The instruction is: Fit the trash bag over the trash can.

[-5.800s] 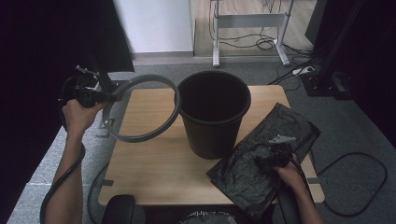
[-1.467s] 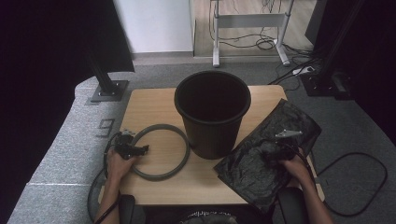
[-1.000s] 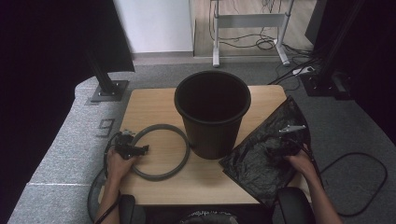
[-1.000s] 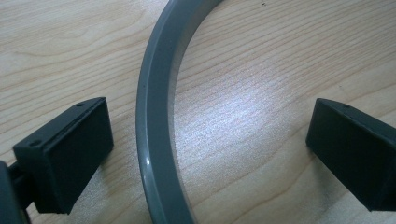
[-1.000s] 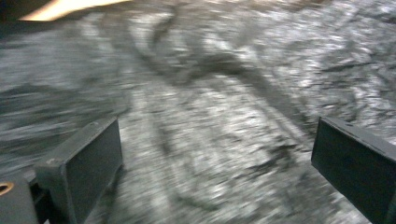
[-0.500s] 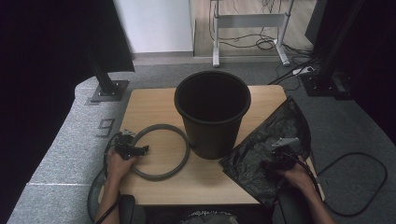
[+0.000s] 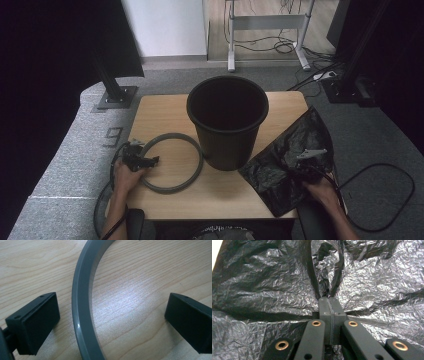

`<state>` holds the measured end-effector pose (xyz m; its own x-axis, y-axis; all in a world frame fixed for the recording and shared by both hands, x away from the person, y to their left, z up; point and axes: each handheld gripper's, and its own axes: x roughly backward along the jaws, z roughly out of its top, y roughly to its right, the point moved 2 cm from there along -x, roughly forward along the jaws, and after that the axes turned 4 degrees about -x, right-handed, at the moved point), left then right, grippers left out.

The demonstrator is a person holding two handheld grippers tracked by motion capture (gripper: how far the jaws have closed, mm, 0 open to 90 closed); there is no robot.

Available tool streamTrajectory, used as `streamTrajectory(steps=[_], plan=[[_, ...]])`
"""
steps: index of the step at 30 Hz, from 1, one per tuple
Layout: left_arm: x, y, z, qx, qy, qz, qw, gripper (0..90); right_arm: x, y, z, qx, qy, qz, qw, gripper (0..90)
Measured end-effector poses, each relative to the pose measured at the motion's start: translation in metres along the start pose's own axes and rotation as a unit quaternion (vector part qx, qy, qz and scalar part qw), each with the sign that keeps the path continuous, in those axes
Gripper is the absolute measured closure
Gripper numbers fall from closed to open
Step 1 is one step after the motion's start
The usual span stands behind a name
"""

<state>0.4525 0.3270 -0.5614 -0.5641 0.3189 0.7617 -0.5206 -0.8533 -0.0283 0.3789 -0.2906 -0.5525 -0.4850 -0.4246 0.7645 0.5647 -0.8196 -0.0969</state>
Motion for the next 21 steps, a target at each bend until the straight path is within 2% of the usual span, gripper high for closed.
streamTrajectory(steps=[2, 5, 7, 12, 21], plan=[[0.0, 0.0, 0.0, 0.0, 0.0, 0.0, 1.0, 0.0, 0.0, 0.003, 0.002, -0.019, -0.009, 0.014, 0.9997, 89.0], [0.0, 0.0, 0.0, -0.001, -0.001, 0.0, 1.0, 0.0, 0.0, 0.005, 0.005, -0.025, -0.022, 0.026, 0.9991, 89.0], [0.0, 0.0, 0.0, 0.0, 0.0, 0.0, 1.0, 0.0, 0.0, 0.005, 0.006, -0.023, -0.03, 0.025, 0.999, 88.9], [0.0, 0.0, 0.0, 0.0, 0.0, 0.0, 1.0, 0.0, 0.003, 0.005, 0.013, -0.013, -0.034, 0.012, 0.9993, 89.0], [0.0, 0.0, 0.0, 0.0, 0.001, 0.0, 1.0, 0.0, 0.024, 0.014, 0.034, -0.005, -0.028, -0.018, 0.9994, 88.9]])
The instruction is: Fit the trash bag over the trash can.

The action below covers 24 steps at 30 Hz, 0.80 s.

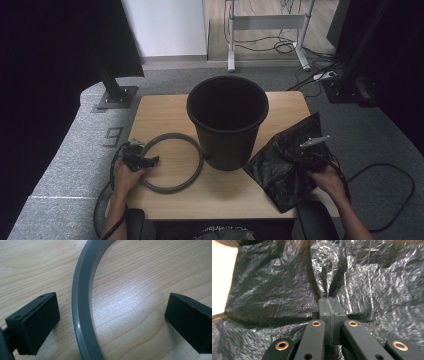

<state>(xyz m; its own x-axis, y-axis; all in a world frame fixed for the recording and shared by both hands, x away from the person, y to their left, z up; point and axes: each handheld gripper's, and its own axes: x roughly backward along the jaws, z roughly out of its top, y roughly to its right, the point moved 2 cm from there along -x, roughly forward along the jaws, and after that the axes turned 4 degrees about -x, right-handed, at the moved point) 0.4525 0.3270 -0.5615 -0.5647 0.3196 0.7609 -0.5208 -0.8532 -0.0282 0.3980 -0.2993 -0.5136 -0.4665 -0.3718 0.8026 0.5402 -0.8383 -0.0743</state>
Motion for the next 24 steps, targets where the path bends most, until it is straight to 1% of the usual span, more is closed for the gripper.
streamTrajectory(steps=[4, 8, 13, 19, 24], plan=[[0.0, 0.0, 0.0, 0.0, 0.0, 0.0, 1.0, 0.0, 0.01, 0.004, 0.011, 0.005, 0.0, -0.006, 1.0, 89.0], [0.0, 0.0, 0.0, 0.0, 0.0, 0.0, 1.0, 0.0, 0.017, 0.008, 0.021, 0.005, 0.002, -0.006, 1.0, 89.0], [0.0, 0.0, 0.0, 0.0, 0.0, 0.0, 1.0, 0.0, 0.028, 0.009, 0.037, 0.011, 0.007, -0.011, 0.9999, 88.9], [0.0, 0.0, 0.0, 0.0, 0.0, 0.0, 1.0, 0.0, 0.04, 0.012, 0.057, 0.007, 0.013, -0.011, 0.9998, 88.9], [0.0, 0.0, 0.0, 0.001, 0.0, 0.002, 1.0, 0.0, 0.049, 0.013, 0.074, 0.012, 0.014, -0.02, 0.9996, 88.9]])
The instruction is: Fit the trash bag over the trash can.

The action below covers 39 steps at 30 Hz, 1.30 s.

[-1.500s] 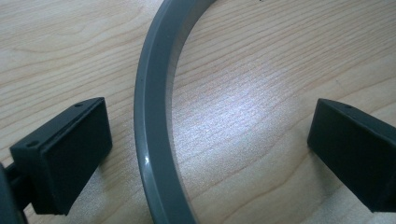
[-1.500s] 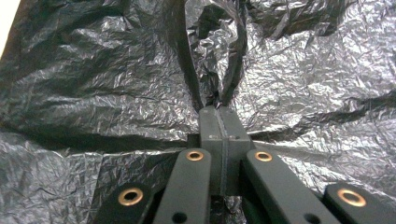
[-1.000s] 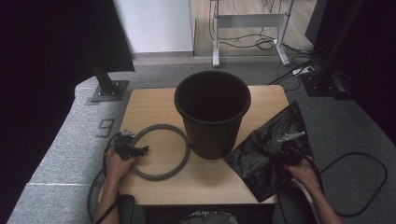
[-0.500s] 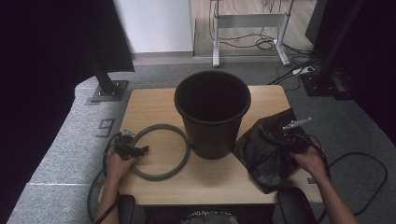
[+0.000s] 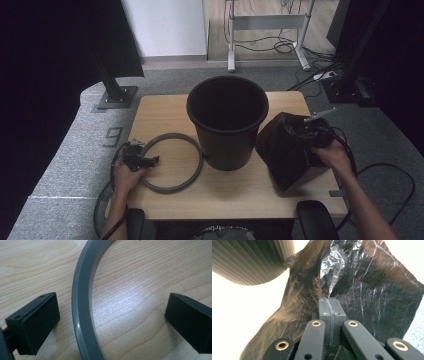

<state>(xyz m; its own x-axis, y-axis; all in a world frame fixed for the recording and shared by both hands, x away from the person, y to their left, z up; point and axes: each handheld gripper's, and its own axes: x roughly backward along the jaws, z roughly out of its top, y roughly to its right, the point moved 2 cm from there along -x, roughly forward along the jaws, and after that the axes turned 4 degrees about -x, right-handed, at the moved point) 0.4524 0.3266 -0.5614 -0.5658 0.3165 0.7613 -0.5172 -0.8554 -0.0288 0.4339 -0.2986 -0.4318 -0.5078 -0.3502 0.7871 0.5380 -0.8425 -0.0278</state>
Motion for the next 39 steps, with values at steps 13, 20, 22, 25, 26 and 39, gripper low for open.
streamTrajectory(steps=[13, 20, 22, 25, 26, 39], plan=[[0.0, 0.0, 0.0, 0.001, 0.0, 0.001, 1.0, 0.0, 0.024, 0.002, 0.043, -0.002, 0.017, 0.003, 0.9999, 88.9], [0.0, 0.0, 0.0, 0.002, 0.0, 0.001, 1.0, 0.0, 0.032, -0.004, 0.07, 0.016, 0.02, -0.002, 0.9997, 88.9], [0.0, 0.0, 0.0, 0.002, 0.0, 0.001, 1.0, 0.0, 0.034, -0.006, 0.078, 0.019, 0.021, 0.001, 0.9996, 88.9], [0.0, 0.0, 0.0, 0.002, 0.0, 0.001, 1.0, 0.0, 0.036, -0.009, 0.088, 0.018, 0.025, 0.009, 0.9995, 88.9], [0.0, 0.0, 0.0, 0.002, 0.0, 0.001, 1.0, 0.0, 0.037, -0.01, 0.09, 0.016, 0.027, 0.014, 0.9994, 88.9], [0.0, 0.0, 0.0, 0.002, 0.0, 0.002, 1.0, 0.0, 0.052, -0.023, 0.126, 0.023, 0.04, 0.015, 0.9988, 88.9]])
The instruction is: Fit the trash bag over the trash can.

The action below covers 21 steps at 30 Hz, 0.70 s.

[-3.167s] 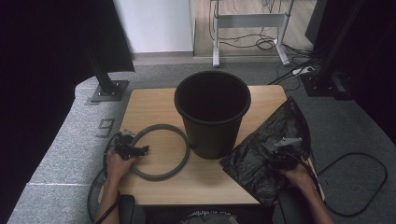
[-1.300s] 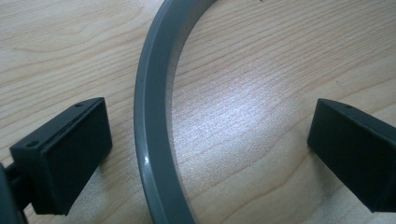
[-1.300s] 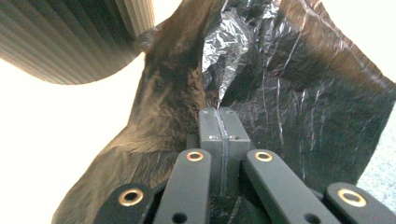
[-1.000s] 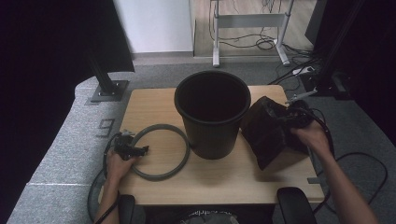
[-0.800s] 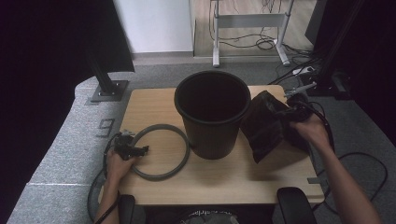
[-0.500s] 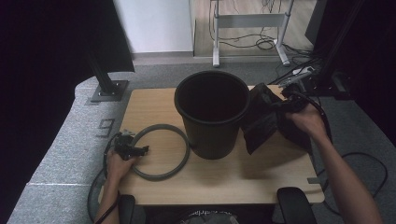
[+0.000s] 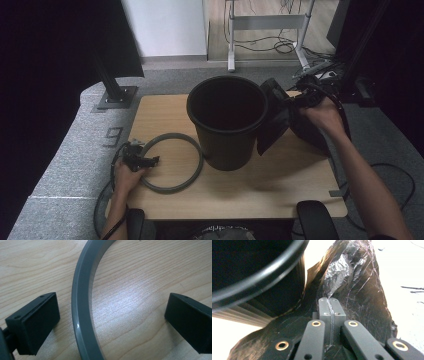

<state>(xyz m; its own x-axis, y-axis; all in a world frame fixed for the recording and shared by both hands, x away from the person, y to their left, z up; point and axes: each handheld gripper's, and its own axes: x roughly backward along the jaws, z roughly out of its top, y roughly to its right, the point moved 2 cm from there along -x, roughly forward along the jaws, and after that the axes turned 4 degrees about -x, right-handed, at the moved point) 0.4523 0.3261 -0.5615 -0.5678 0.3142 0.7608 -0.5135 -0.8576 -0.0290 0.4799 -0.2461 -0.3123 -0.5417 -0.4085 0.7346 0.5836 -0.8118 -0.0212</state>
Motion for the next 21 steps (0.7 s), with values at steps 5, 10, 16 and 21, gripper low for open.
streamTrajectory(steps=[5, 10, 16, 21], plan=[[0.0, 0.0, 0.0, 0.001, 0.0, 0.0, 1.0, 0.0, 0.005, -0.004, 0.012, 0.008, 0.006, 0.003, 0.9999, 88.9], [0.0, 0.0, 0.0, 0.001, 0.0, 0.0, 1.0, 0.0, 0.011, -0.009, 0.026, 0.013, 0.016, 0.011, 0.9997, 88.9], [0.0, 0.0, 0.0, 0.001, 0.0, 0.0, 1.0, 0.0, 0.021, -0.019, 0.044, 0.022, 0.034, 0.025, 0.9989, 88.9], [0.0, 0.0, 0.0, 0.001, 0.0, 0.0, 1.0, 0.0, 0.022, -0.034, 0.059, 0.039, 0.037, 0.035, 0.9979, 88.9]])
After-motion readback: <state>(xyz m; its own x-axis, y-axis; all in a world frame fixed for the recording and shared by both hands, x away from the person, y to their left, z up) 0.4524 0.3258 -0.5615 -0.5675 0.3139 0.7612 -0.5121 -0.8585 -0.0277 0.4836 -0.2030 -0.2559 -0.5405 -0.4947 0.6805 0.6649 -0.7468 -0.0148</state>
